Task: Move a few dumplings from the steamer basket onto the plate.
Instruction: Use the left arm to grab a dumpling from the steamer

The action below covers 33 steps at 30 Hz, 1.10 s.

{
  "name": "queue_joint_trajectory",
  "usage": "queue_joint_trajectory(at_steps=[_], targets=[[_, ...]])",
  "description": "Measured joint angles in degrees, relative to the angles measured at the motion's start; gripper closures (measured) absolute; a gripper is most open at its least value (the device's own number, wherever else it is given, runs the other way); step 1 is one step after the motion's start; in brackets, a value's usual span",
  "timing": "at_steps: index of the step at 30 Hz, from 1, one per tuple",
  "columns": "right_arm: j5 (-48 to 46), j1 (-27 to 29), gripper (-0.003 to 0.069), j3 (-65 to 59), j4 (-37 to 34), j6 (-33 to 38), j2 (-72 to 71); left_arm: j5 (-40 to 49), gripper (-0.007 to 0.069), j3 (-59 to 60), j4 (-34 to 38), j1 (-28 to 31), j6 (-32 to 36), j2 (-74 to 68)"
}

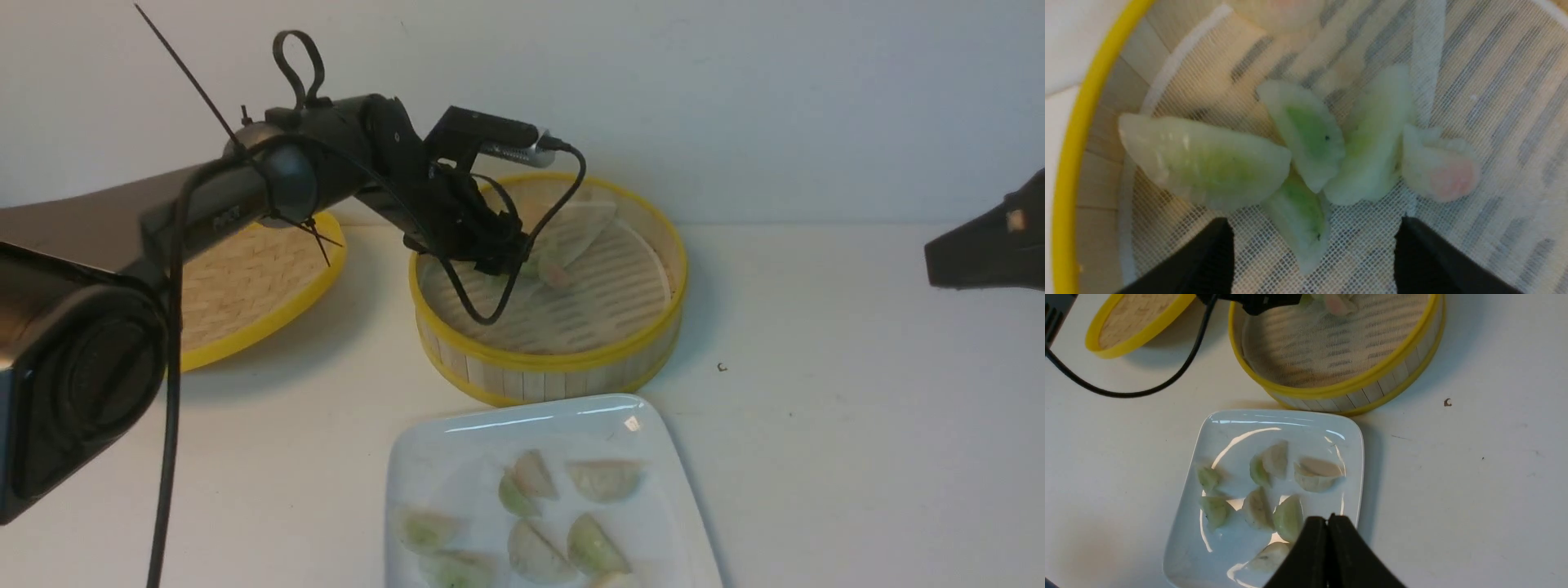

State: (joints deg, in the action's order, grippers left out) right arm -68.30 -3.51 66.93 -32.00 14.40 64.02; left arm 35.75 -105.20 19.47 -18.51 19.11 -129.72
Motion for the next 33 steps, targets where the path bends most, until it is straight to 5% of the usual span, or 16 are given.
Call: queue_joint_trajectory(at_steps=[14,19,20,21,22,33], targets=[[0.0,0.0,0.0669,0.0,0.0,0.0,0.0,-3.9,0.0174,-0.1,0.3,-1.0,-0.1,-3.5],[-0.5,0.0,0.0669,0.0,0.0,0.0,0.0,-4.6,0.0296,-0.3,0.0,-1.0,-0.1,-3.6],[-0.6,0.0,0.0669,0.0,0.0,0.0,0.0,-4.6,0.0387,-0.3,-0.2,-1.0,-0.1,-3.8],[-0.7,0.0,0.0669,0.0,0.0,0.0,0.0,-4.6,0.0400,-0.4,-0.3,-1.0,-0.1,-3.8],[-0.8,0.0,0.0669,0.0,0.0,0.0,0.0,-3.3,0.0494,-1.0,-0.4,-1.0,-0.1,-3.9],[-1.6,0.0,0.0669,0.0,0.0,0.0,0.0,17.4,0.0494,-9.3,-1.4,-1.1,-0.2,0.7]])
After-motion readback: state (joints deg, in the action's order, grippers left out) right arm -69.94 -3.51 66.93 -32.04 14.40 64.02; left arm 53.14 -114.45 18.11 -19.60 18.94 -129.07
